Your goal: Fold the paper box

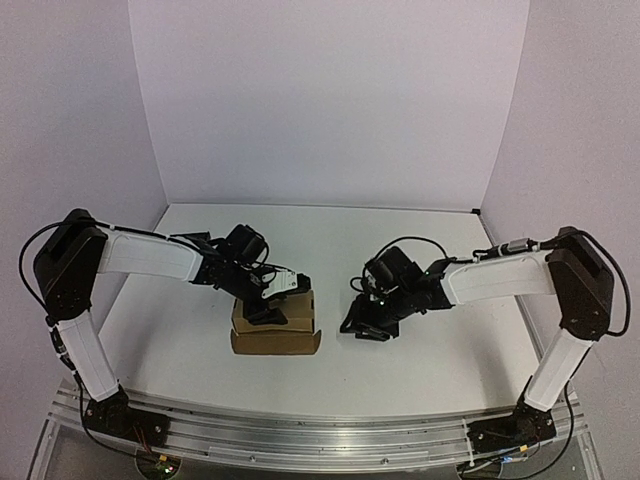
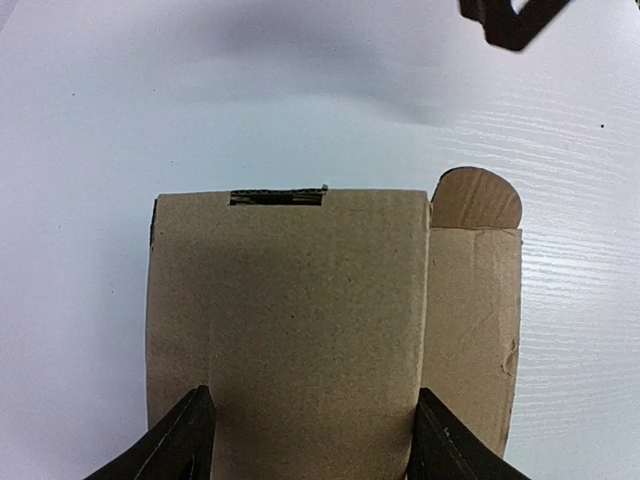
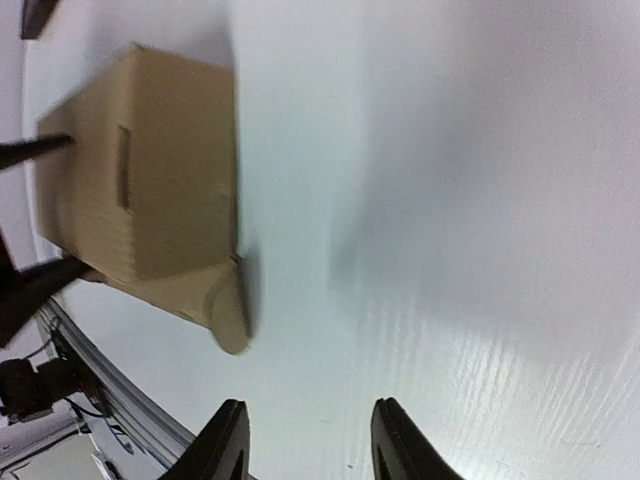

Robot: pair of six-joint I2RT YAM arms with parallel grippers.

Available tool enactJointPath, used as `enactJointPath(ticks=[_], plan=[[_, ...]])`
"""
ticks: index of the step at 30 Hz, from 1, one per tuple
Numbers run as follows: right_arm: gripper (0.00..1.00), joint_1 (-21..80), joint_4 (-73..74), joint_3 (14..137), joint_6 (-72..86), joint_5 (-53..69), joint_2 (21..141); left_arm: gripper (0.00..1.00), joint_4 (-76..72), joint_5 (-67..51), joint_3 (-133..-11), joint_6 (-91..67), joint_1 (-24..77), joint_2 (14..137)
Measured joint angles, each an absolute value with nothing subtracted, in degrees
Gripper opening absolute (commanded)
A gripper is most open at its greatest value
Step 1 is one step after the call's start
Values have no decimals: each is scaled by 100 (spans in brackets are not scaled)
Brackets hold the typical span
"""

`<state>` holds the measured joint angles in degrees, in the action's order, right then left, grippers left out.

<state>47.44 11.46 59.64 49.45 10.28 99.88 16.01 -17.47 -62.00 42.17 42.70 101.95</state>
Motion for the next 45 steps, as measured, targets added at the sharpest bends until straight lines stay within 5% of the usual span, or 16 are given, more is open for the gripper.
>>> enactJointPath(ticks=[18,25,36,45], plan=[[23,5568,-661,5811,5839,1513,11195,60,822,-1404,-5426,4495,4507,9829],[3,5604,-689,5953,5664,1288,11295,60,613,-1210,-5164,4551,4657,9679],[32,5847,-597,6085,4902,862,11292,60,576,-1072,-5144,4606,4685,9671],[38,5894,-730,6005,4728,725,10893,59,564,-1071,-5141,4626,4685,9671]])
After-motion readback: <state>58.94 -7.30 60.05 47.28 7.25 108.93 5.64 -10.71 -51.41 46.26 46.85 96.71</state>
